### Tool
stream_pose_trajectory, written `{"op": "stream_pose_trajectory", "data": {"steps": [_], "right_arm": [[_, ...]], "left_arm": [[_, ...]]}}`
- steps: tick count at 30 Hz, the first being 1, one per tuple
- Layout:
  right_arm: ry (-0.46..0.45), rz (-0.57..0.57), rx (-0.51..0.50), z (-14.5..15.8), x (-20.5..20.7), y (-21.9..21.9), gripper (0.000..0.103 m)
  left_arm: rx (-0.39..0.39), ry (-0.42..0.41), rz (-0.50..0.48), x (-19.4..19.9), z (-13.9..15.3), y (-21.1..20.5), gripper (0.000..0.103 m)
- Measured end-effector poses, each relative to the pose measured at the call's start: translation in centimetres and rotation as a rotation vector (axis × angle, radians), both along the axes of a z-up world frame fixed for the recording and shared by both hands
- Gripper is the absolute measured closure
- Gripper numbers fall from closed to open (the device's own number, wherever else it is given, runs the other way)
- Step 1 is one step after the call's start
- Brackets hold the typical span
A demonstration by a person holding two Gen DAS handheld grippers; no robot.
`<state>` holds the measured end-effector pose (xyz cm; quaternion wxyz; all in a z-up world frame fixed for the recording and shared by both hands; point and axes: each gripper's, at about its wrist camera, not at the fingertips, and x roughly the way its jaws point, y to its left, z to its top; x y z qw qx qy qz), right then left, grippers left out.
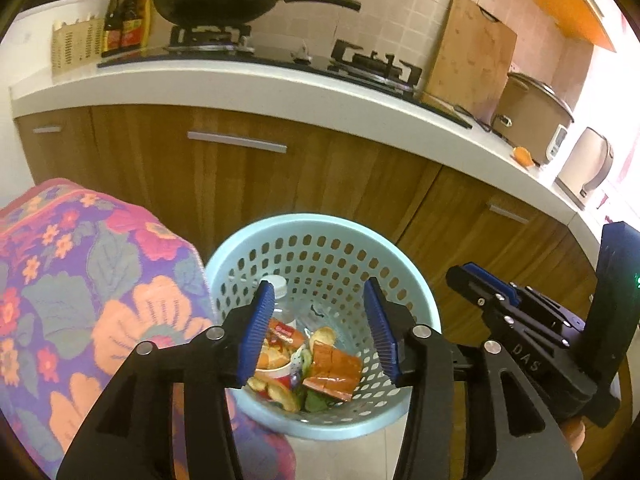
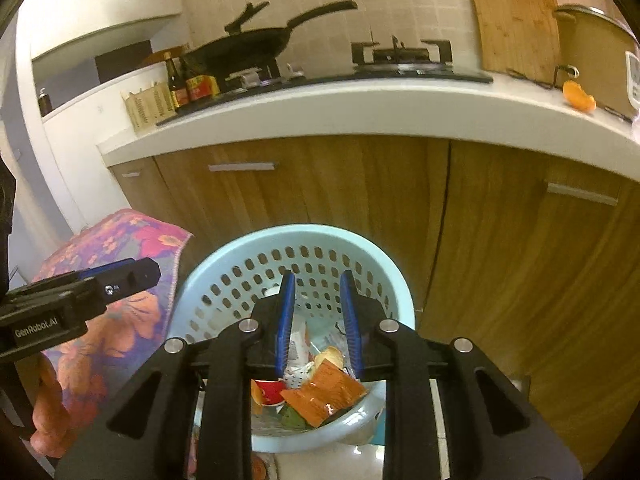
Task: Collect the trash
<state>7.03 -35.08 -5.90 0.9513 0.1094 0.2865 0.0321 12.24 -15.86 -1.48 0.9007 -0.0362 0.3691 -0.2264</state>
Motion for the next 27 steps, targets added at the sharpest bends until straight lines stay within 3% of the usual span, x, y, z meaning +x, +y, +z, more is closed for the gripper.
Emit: {"op": "stream_pose_trajectory", "data": {"steps": [4,6,8,10,11,12,14,17,21,27], "right_arm": [[-0.025,0.005,0.002,1.6,-1.4,1.1,0.083],[-0.022,0.03,0.039,2.0,-2.2,1.8,0.082],[-0.032,0.038,0.001,2.4,-3.4,3.4,0.079],[-0.043,0.012,-0.057,3.0,-4.4,4.9,0.069],[-0.047,0.011,-0.058,3.1,-4.7,5.3,0.056],[-0.054,0.025,-0.041,3.4,-5.3,5.9,0.051],[-0.068,0.045,-0.035,3.9,-5.9,7.2,0.051],[-0.081,0.037,-0.058,4.6,-6.6,9.3,0.051],[-0.103,0.013,-0.078,4.9,-7.7,12.5,0.044],[-0.17,-0.044,-0.167,5.7,-9.1,15.6,0.044]], "left_arm": [[-0.013,-0.041,0.023,-1.8,1.3,1.7,0.051],[-0.02,-0.081,0.043,-3.4,2.1,2.8,0.042],[-0.013,-0.124,0.073,-4.8,2.7,3.8,0.034],[0.008,-0.193,0.163,-6.7,3.3,5.4,0.026],[0.011,-0.215,0.204,-7.5,3.6,6.3,0.019],[0.009,-0.229,0.236,-8.1,3.8,7.1,0.019],[-0.008,-0.258,0.317,-9.7,4.2,9.5,0.019],[0.026,-0.298,0.419,-11.6,4.3,12.5,0.017],[0.025,-0.292,0.591,-12.6,3.2,16.5,0.015],[0.072,-0.319,0.624,-13.0,2.0,18.0,0.015]]}}
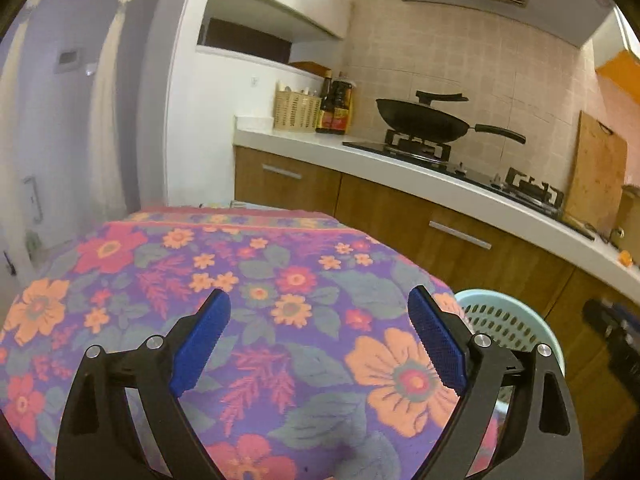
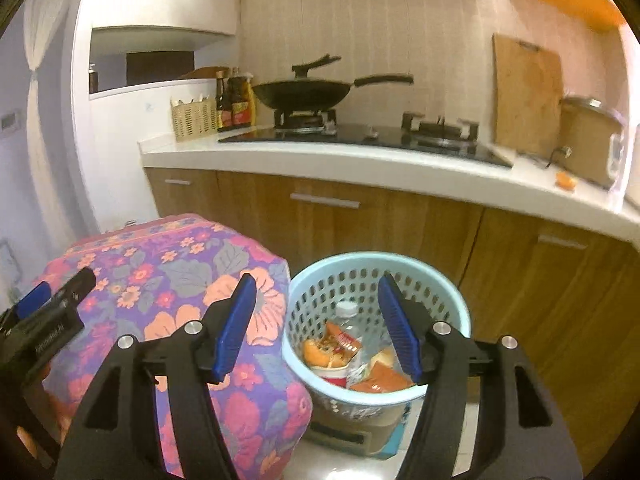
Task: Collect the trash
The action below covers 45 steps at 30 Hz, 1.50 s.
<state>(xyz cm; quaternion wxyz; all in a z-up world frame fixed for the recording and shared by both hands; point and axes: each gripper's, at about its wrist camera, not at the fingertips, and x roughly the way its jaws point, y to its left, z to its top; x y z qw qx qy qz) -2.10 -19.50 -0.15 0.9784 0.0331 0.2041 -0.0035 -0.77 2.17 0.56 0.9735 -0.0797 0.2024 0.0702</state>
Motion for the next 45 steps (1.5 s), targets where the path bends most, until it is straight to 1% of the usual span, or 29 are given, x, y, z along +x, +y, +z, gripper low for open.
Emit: {"op": "stream_pose_trajectory", "data": {"steps": [1,3,4,6,13,19,22,31,45], "right_arm": [[-0.01,-0.008,-0.008,0.1,-0.1,0.3,0.043],[-0.018,-0.016,-0.02,0.2,0.0,0.8,0.04],[-0.018,-0.019,-0.025,0.2,0.0,1.0,0.04],[-0.016,-0.028,-0.036,0.0,0.2,1.3,0.04],[0.002,-0.06,-0.05,-0.4,0.8,1.3,0.04],[-0.005,-0.086,-0.059,-0.3,0.7,0.8,0.04],[-0.016,-0.097,-0.089,-0.2,0.6,0.9,0.036],[-0.031,-0.108,-0.119,0.0,0.2,0.9,0.035],[-0.025,-0.108,-0.091,0.0,0.4,0.6,0.035]], "left_arm": [[0.005,-0.006,-0.01,-0.2,0.1,0.0,0.015],[0.043,-0.032,-0.022,-0.5,0.4,-0.6,0.014],[0.054,-0.032,-0.024,-0.8,0.3,-0.8,0.014],[0.054,-0.028,-0.046,-0.8,0.3,-1.2,0.014],[0.059,-0.042,-0.07,-1.3,0.1,-1.7,0.014],[0.099,-0.036,-0.111,-1.3,-0.1,-2.9,0.014],[0.134,-0.027,-0.124,-1.1,-0.3,-3.6,0.014],[0.114,-0.008,-0.123,-0.8,-0.3,-3.2,0.014],[0.118,-0.005,-0.127,-0.7,-0.4,-3.3,0.012]]}}
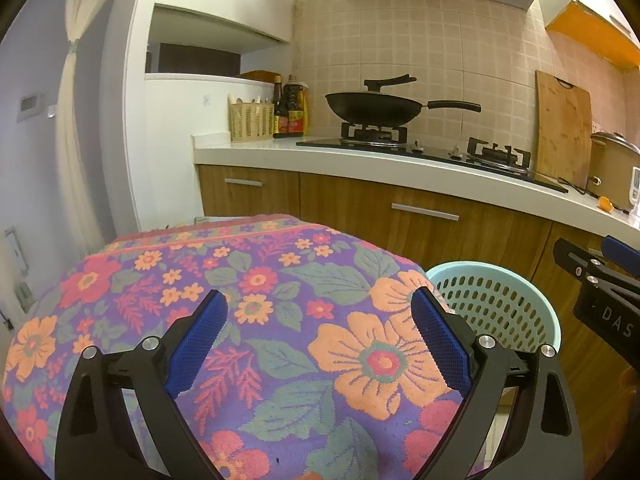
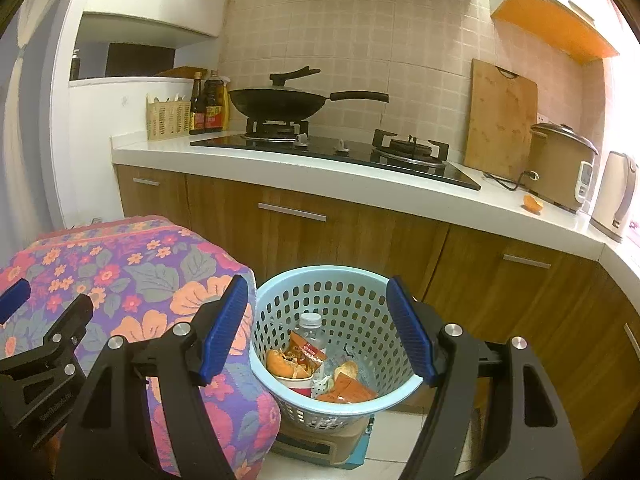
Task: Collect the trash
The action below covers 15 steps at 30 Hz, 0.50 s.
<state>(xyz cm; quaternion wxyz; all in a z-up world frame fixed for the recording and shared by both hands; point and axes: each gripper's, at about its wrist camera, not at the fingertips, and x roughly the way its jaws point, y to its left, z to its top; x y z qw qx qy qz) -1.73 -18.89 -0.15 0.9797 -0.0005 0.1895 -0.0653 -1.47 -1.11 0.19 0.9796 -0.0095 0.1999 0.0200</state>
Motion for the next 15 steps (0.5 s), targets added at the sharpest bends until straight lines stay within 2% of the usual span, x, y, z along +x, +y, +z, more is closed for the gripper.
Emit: {"op": "stream_pose_trajectory", "data": {"steps": [15], "right_arm": [[-0.009,-0.01,0.024,0.17,-0.13,-0.75,0.035]], "left_arm": [[0.006,0.002,-0.004,0.08,-0.11,-0.12,0.011]]}}
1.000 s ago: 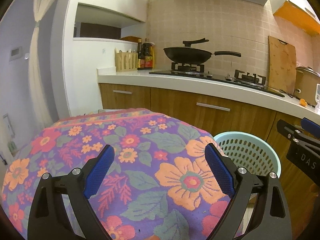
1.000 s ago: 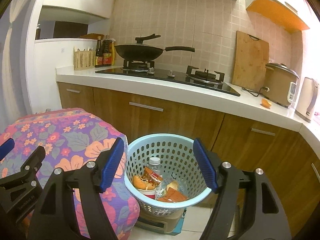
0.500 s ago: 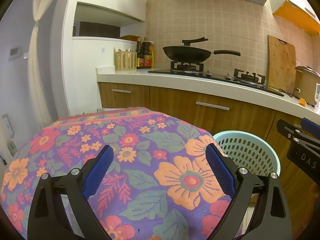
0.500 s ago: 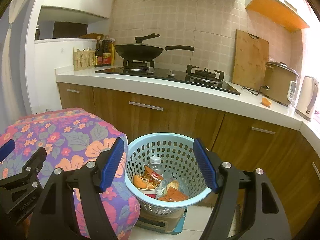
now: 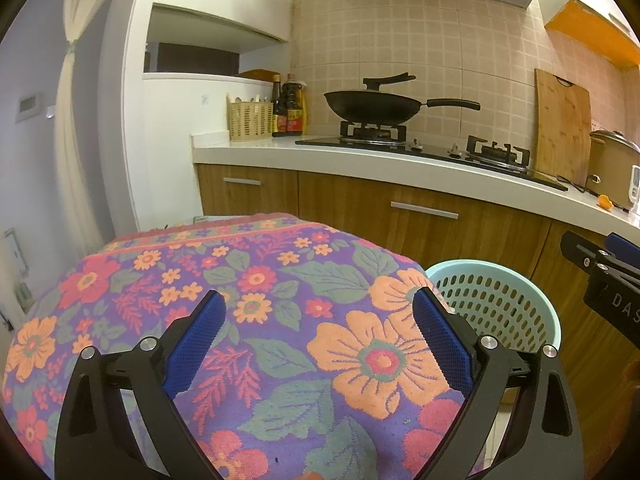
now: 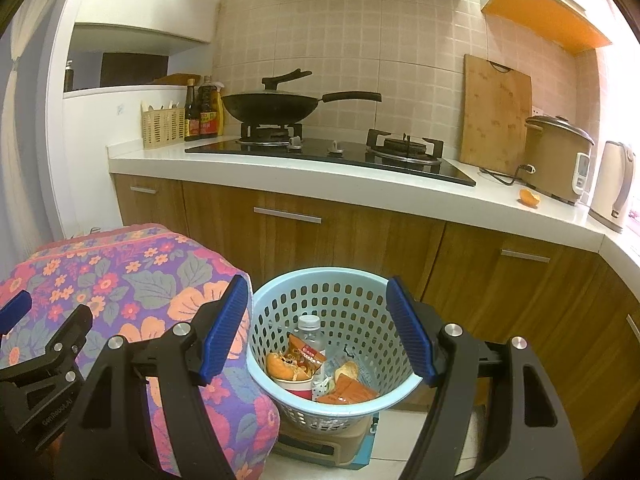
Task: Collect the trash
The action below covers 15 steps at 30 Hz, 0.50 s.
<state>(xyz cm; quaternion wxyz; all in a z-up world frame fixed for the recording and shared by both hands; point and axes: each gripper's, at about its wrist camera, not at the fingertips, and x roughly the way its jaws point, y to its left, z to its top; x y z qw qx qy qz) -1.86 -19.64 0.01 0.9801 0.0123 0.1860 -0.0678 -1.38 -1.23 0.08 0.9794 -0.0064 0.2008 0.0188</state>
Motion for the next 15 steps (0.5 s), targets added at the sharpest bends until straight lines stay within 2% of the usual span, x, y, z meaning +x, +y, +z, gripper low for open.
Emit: {"op": "stream_pose_trajectory", "data": {"steps": [15], "right_arm": [[0.011,0.0,0.011,-0.12,0.02,-0.01,0.035]], "left_arm": [[0.001,0.003,-0.002,0.01,-0.1,-0.09,0.011]]}}
